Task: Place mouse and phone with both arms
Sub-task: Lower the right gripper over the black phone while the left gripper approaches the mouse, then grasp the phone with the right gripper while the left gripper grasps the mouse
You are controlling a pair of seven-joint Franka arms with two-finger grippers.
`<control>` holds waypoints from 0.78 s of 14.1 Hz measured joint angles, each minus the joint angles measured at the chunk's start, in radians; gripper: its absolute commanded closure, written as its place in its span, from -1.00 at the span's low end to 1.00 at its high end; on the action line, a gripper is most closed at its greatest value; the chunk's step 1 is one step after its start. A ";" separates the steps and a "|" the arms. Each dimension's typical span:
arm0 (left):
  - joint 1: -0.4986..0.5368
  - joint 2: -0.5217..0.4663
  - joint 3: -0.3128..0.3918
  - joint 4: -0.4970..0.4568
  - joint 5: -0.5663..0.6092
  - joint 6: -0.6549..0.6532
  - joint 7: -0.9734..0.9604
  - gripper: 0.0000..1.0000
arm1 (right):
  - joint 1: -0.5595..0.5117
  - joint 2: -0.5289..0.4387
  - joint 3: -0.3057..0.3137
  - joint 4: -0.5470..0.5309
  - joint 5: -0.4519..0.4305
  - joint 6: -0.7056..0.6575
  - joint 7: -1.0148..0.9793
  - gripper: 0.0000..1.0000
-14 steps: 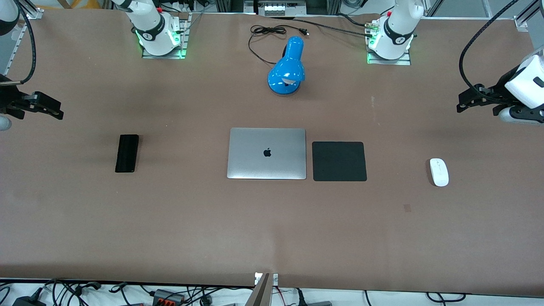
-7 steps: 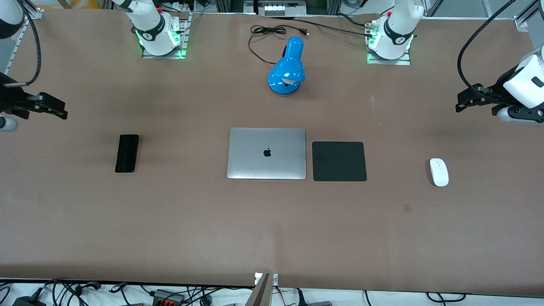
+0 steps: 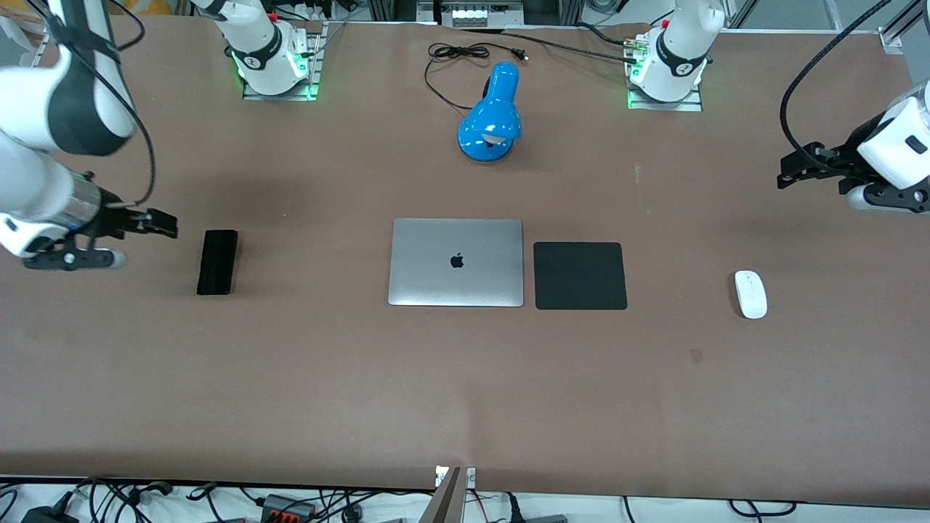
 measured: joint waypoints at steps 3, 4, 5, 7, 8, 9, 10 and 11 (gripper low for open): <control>0.002 0.051 0.002 0.005 0.001 -0.003 0.000 -1.00 | -0.004 0.013 0.000 -0.126 0.000 0.182 0.000 -1.00; 0.005 0.071 0.006 0.007 0.005 -0.002 0.000 -1.00 | -0.005 0.022 0.000 -0.163 0.000 0.241 0.000 -1.00; 0.015 0.092 0.012 0.009 0.015 -0.002 0.000 -1.00 | -0.005 0.037 0.000 -0.194 0.000 0.295 0.000 -1.00; 0.077 0.142 0.019 0.016 0.023 0.021 0.002 -1.00 | -0.006 0.080 0.000 -0.232 0.000 0.380 0.000 -1.00; 0.113 0.171 0.021 0.018 0.023 0.051 0.020 -1.00 | -0.006 0.105 0.000 -0.241 0.000 0.418 0.000 -1.00; 0.144 0.202 0.023 0.018 0.023 0.093 0.053 -1.00 | -0.006 0.130 0.000 -0.249 0.000 0.457 0.000 -1.00; 0.166 0.236 0.023 0.018 0.023 0.139 0.084 -1.00 | -0.006 0.152 0.000 -0.258 0.000 0.497 -0.003 -1.00; 0.183 0.274 0.024 0.018 0.023 0.184 0.105 -1.00 | -0.006 0.172 0.000 -0.270 0.000 0.538 -0.007 -1.00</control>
